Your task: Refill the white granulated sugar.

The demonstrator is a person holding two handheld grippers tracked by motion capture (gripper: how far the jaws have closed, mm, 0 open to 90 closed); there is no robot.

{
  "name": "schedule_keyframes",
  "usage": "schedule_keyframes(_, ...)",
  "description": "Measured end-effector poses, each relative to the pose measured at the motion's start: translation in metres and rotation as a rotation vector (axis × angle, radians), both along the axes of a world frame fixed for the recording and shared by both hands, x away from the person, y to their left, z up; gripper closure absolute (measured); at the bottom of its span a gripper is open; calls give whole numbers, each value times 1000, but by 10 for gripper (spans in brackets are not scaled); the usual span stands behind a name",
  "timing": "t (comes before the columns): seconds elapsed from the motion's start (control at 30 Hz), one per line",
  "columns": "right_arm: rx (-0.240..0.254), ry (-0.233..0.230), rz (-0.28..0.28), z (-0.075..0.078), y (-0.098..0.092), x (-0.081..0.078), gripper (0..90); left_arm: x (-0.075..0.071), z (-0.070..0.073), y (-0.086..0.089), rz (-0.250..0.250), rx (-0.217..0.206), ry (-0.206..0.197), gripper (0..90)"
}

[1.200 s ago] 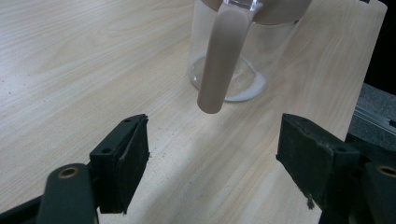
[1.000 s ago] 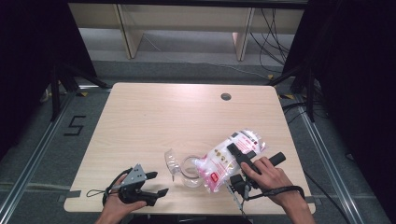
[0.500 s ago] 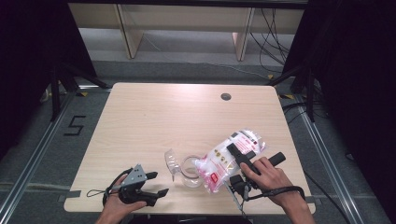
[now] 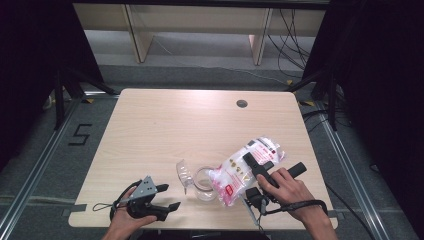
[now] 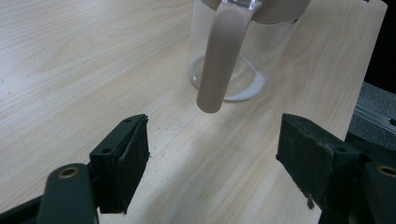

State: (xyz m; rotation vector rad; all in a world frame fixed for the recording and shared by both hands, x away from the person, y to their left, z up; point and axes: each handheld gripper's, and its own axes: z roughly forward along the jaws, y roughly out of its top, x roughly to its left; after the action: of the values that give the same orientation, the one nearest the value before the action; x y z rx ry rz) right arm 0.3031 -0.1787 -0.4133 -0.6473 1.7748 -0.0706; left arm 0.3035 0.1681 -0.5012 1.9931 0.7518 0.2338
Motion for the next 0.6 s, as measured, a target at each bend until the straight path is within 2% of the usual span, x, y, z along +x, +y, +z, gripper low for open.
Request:
schedule_keyframes(0.03, -5, -2, -2, 0, 0, 0, 519, 0, 0, 0, -1, 3, 3, 246)
schedule_keyframes(0.07, -54, -12, 12, 2, 1, 1, 519, 0, 0, 0, 1, -3, -2, 245)
schedule_keyframes(0.1, -64, -18, 11, 3, 1, 1, 519, -1, 1, 0, 4, 14, 1, 246)
schedule_keyframes(0.17, -29, -6, -12, 1, 0, -1, 520, 0, 0, 0, -1, 1, 2, 246)
schedule_keyframes(0.2, -33, -9, -11, 1, 0, -1, 520, 0, 0, 0, -2, 3, 2, 246)
schedule_keyframes(0.23, -76, -23, 8, 4, 1, 0, 520, 0, 0, 0, -2, 2, 2, 245)
schedule_keyframes(0.37, -79, -23, 17, 4, 4, -2, 521, 0, 0, 0, -1, 2, 5, 244)
schedule_keyframes(0.4, -55, -11, 2, 2, 3, -3, 521, 0, 0, 0, -2, 2, 3, 244)
schedule_keyframes(0.43, -92, -29, 22, 4, 6, -3, 522, 0, 0, 0, -1, 2, 3, 244)
schedule_keyframes(0.47, -105, -26, 15, 4, 7, -3, 522, 0, 0, 0, -1, 2, 3, 244)
schedule_keyframes(0.53, -106, -26, 17, 4, 7, -3, 522, 0, 0, 0, -2, 2, 4, 244)
schedule_keyframes(0.57, -90, -23, 19, 3, 7, -3, 522, 0, 0, 0, -1, 3, 3, 244)
schedule_keyframes(0.6, -102, -21, 14, 3, 7, -3, 522, 0, 0, 0, -2, 2, 4, 244)
